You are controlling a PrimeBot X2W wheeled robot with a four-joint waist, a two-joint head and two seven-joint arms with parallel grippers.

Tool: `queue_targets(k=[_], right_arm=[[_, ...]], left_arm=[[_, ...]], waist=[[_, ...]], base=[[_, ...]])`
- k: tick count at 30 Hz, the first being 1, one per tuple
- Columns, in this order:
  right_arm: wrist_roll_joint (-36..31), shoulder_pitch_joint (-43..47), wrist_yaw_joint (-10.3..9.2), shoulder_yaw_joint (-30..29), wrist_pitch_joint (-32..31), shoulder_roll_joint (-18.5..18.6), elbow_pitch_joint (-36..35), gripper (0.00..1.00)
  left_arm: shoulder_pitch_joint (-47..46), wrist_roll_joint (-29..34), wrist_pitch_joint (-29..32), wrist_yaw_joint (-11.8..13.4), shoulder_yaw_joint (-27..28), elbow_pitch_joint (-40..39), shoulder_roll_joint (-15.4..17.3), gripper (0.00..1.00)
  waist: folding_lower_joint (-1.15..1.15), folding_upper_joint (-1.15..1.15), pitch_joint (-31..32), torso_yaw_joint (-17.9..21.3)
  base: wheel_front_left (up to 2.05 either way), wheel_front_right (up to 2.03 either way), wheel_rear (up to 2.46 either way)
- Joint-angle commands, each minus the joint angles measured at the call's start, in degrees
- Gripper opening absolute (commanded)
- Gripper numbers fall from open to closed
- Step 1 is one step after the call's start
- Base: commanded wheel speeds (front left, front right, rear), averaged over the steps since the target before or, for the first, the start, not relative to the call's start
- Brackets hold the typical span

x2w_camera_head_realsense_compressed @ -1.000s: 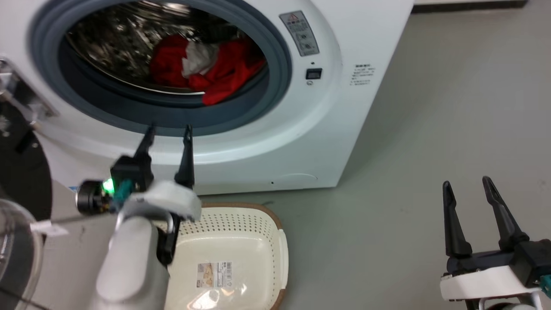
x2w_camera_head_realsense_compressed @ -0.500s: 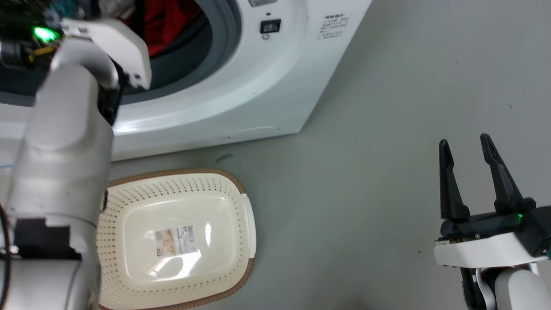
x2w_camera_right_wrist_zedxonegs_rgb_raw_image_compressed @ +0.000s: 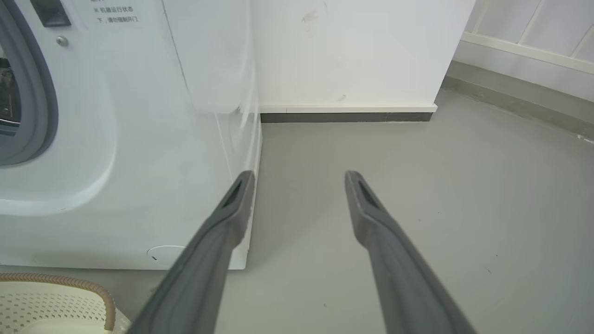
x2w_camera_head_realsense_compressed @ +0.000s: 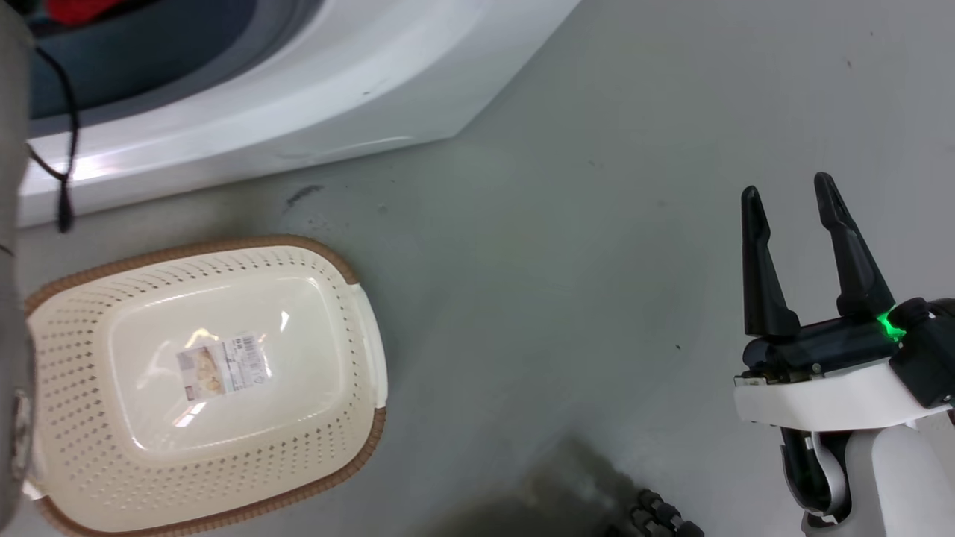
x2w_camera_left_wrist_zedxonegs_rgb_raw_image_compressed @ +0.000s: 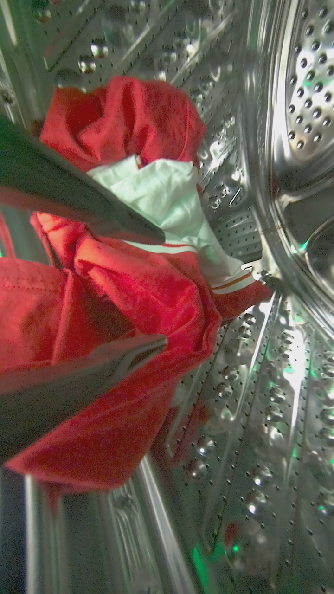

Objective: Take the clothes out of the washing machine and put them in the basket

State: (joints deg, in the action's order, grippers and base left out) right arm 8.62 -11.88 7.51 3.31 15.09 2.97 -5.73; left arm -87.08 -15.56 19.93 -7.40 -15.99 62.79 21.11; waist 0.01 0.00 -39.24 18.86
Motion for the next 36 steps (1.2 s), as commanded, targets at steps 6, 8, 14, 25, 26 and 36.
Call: queue_targets(k=[6,8,14,25,26,36], right_arm=[[1.5,-1.5,-0.04,0.8,0.1,-0.2,-0.5,1.00],[1.8,-1.9,-0.04,0.9,0.1,-0.2,-0.6,1.00],[2.7,-2.5,-0.04,0.8,0.1,-0.2,-0.7,1.00],[3.0,-3.5,-0.04,0.7,0.1,-0.2,-0.7,1.00],[3.0,-3.6,-0.04,0.7,0.1,-0.2,-0.8,1.00],[2.9,-3.4,-0.04,0.7,0.1,-0.2,-0.5,1.00]], left_arm=[[-4.6,-4.6,10.0,0.0,-3.9,-0.9,4.1,1.00],[-5.6,-5.4,11.9,0.0,-5.1,-1.6,5.2,1.00],[-5.9,-7.2,14.2,0.0,-7.2,-2.7,7.1,1.00],[-5.2,-10.2,15.5,0.0,-9.6,-3.1,7.6,1.00],[-5.1,-10.5,15.6,0.0,-10.0,-3.1,7.7,1.00],[-5.7,-12.3,11.0,0.0,-10.0,-2.7,8.4,0.00]], waist=[[-0.01,0.00,-4.4,3.1],[-0.01,0.00,-5.1,3.4],[-0.01,0.00,-6.5,3.8],[-0.01,0.00,-7.7,3.6],[-0.01,0.00,-7.8,3.6],[-0.01,0.00,-7.3,3.2]], base=[[0.00,0.00,0.00],[0.00,0.00,0.00],[0.00,0.00,0.00],[0.00,0.00,0.00],[0.00,0.00,0.00],[0.00,0.00,0.00]])
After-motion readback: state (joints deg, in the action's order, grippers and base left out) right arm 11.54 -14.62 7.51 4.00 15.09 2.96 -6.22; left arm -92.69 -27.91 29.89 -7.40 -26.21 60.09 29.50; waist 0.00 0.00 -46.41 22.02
